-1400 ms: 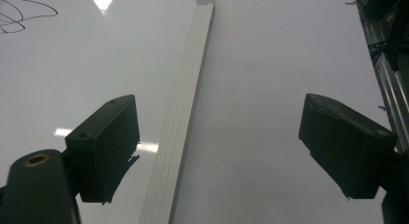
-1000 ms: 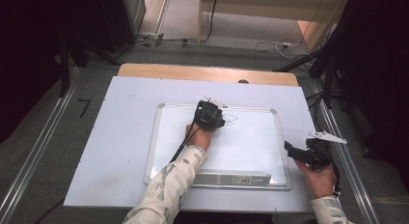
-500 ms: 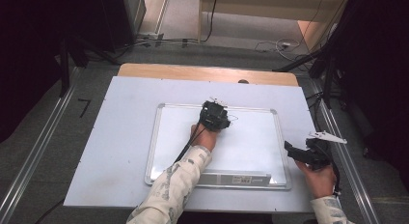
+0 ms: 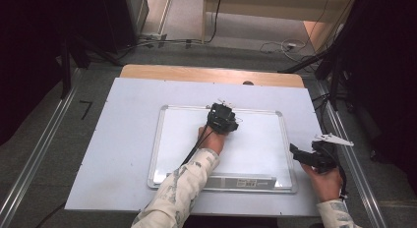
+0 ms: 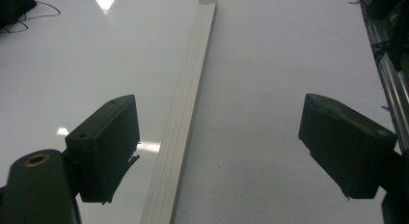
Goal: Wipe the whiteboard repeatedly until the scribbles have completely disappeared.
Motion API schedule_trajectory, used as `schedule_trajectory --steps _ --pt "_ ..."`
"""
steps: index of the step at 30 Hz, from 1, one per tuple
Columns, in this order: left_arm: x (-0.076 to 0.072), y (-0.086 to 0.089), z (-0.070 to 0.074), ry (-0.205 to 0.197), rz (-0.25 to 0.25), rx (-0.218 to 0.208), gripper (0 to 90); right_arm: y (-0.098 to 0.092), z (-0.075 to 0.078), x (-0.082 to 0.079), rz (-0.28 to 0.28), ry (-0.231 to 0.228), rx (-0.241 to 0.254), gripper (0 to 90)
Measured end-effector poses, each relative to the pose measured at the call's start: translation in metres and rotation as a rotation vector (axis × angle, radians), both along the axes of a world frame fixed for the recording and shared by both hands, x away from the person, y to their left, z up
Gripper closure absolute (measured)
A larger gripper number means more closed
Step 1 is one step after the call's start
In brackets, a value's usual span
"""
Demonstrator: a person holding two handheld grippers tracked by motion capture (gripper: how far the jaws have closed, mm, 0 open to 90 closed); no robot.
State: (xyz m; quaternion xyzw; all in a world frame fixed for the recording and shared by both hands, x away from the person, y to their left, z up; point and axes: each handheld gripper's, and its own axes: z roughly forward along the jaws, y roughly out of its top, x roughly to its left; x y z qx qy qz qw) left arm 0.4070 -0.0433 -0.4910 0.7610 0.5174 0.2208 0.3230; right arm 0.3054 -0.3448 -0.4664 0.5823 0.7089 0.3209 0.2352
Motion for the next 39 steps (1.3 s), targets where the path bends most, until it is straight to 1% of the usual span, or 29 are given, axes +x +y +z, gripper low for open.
schedule_trajectory --steps 29,39 --pt "0.002 -0.024 0.000 -0.002 -0.037 0.002 41.1 0.001 0.000 0.000 0.006 0.002 0.001 13.0" --pt "0.002 -0.035 0.000 -0.001 -0.050 -0.002 41.1 0.001 0.000 0.000 0.004 0.003 0.000 13.0"
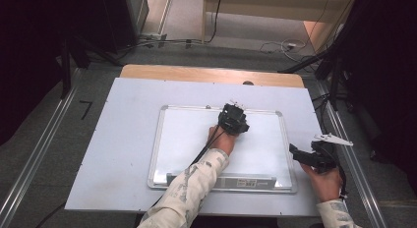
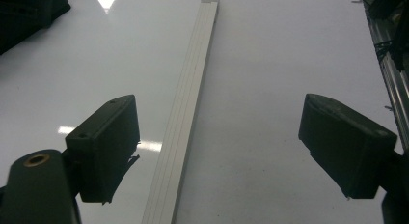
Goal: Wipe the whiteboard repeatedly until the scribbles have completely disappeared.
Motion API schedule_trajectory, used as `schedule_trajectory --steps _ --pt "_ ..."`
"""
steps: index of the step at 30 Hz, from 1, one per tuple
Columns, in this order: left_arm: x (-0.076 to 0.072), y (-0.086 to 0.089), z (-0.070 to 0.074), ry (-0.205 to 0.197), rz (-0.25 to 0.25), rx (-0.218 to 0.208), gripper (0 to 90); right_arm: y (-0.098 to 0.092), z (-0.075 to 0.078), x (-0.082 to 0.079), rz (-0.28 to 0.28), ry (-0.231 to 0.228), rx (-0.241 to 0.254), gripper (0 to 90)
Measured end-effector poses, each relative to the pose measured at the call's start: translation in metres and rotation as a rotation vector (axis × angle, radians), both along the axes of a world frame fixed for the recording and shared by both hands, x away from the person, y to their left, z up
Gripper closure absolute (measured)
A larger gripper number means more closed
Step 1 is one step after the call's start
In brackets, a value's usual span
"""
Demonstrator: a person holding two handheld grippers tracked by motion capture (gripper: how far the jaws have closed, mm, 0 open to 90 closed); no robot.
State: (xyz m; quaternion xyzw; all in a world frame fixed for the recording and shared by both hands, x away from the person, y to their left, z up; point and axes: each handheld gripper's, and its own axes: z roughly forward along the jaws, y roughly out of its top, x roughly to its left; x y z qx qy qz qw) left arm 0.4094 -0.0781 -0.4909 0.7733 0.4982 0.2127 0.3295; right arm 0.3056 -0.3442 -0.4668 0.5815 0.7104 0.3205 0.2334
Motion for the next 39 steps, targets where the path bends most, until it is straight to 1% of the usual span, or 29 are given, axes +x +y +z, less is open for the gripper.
schedule_trajectory --steps 11,19,26,37,39 --pt "0.001 -0.011 0.000 0.001 -0.018 0.005 41.1 0.000 0.000 0.000 0.004 0.001 0.001 13.0" --pt "0.000 -0.011 0.000 0.001 -0.012 0.009 41.2 -0.001 0.000 0.000 0.004 0.000 0.002 13.0" --pt "0.002 -0.006 0.001 0.013 -0.012 0.014 41.3 -0.002 0.000 -0.001 -0.002 0.000 0.000 13.0" --pt "0.004 0.016 0.001 0.016 0.033 0.016 41.3 -0.002 0.000 -0.002 -0.005 0.001 -0.004 13.0" --pt "0.004 0.018 0.001 0.014 0.035 0.015 41.2 -0.001 0.000 -0.002 -0.005 0.002 -0.005 13.0"
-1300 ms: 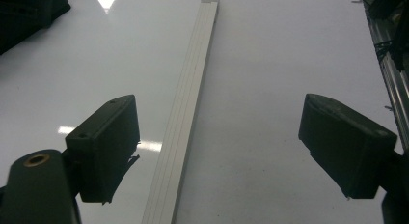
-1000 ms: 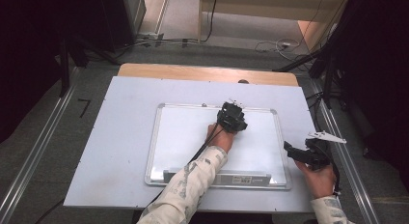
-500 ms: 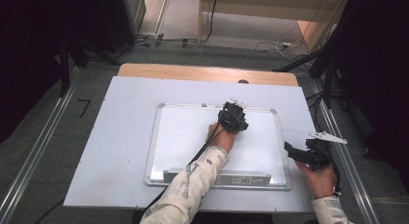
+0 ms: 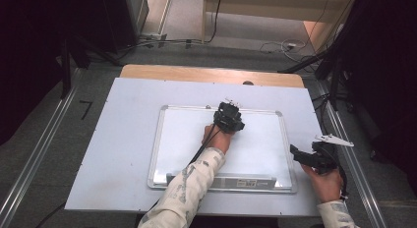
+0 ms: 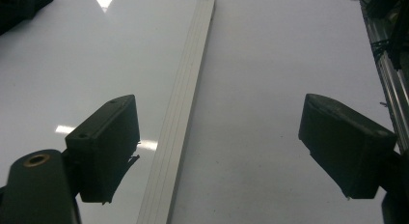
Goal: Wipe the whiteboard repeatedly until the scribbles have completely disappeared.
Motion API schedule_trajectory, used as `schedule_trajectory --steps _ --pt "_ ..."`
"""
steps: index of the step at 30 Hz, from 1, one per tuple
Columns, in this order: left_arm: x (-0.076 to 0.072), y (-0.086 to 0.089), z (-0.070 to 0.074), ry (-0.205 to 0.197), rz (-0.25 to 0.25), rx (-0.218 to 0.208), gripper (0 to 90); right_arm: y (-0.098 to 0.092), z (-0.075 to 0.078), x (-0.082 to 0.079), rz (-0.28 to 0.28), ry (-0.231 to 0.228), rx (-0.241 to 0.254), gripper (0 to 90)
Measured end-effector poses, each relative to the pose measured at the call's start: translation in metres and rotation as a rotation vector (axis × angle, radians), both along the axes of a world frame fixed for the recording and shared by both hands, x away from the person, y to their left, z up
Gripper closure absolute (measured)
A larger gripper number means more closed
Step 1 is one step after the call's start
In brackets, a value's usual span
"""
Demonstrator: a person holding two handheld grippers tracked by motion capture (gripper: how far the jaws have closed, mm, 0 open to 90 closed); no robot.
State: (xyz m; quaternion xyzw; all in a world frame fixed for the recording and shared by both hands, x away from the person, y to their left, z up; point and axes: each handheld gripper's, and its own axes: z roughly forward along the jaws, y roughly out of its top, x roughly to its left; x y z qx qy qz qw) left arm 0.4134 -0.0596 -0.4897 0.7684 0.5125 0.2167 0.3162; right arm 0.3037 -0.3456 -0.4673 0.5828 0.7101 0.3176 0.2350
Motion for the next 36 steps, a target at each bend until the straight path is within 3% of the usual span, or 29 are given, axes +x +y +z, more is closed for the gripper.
schedule_trajectory --steps 9,16,22,27,36 --pt "0.001 -0.005 0.000 -0.007 0.009 0.001 41.2 0.001 0.000 0.000 0.000 0.002 -0.001 13.0" --pt "-0.001 -0.019 -0.001 -0.012 -0.019 -0.001 41.2 0.000 0.000 0.000 0.001 0.001 0.000 13.0" --pt "-0.001 -0.017 0.000 -0.007 -0.028 -0.004 41.1 0.001 0.000 0.000 0.001 0.004 -0.001 13.0" --pt "-0.001 -0.008 0.000 -0.001 -0.020 0.001 41.1 0.000 0.000 0.000 0.001 0.003 -0.002 13.0" --pt "-0.002 0.024 -0.001 -0.002 0.036 -0.002 41.2 0.002 -0.001 0.000 0.001 0.007 -0.014 13.0"
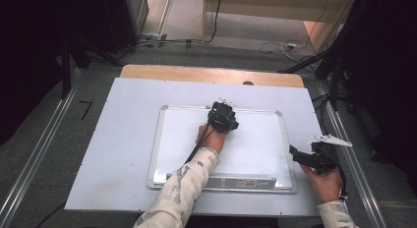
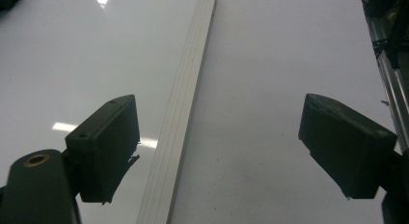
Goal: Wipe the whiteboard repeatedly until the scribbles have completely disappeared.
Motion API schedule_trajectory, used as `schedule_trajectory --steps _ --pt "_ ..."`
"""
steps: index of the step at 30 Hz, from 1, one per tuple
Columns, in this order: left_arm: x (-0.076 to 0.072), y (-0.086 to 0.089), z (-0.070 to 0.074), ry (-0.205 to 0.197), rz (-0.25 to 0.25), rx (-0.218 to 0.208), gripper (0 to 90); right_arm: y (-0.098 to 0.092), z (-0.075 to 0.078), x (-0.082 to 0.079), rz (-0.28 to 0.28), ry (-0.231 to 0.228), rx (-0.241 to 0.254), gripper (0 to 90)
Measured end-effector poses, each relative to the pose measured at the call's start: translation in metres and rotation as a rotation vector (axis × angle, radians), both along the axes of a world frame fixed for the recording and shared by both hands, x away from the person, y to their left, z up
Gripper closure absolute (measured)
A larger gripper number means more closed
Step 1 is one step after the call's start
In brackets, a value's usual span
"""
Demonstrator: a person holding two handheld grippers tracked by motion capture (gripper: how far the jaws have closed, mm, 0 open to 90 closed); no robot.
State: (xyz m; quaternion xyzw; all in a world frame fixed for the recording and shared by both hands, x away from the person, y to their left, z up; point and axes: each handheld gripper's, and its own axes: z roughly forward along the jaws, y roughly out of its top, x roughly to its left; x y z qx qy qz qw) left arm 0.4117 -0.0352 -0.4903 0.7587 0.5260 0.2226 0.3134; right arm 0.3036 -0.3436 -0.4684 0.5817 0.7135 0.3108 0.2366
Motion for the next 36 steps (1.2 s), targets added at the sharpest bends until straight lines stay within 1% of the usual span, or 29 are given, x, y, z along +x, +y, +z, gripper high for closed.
schedule_trajectory --steps 6,13,19,28,36 --pt "-0.003 0.019 -0.001 -0.006 0.027 -0.004 41.2 0.000 0.000 0.000 0.000 0.002 -0.007 13.0" --pt "-0.004 0.045 -0.001 -0.003 0.066 -0.004 41.2 0.001 0.000 0.000 -0.002 0.004 -0.010 13.0" --pt "-0.006 0.062 -0.001 -0.003 0.094 -0.008 41.2 0.002 -0.001 0.000 -0.003 0.005 -0.017 13.0" --pt "-0.008 0.079 -0.002 -0.004 0.128 -0.010 41.2 0.002 -0.001 0.000 -0.006 0.008 -0.020 13.0" --pt "-0.009 0.088 -0.001 0.000 0.136 -0.009 41.2 0.002 -0.001 0.000 -0.005 0.009 -0.020 13.0"
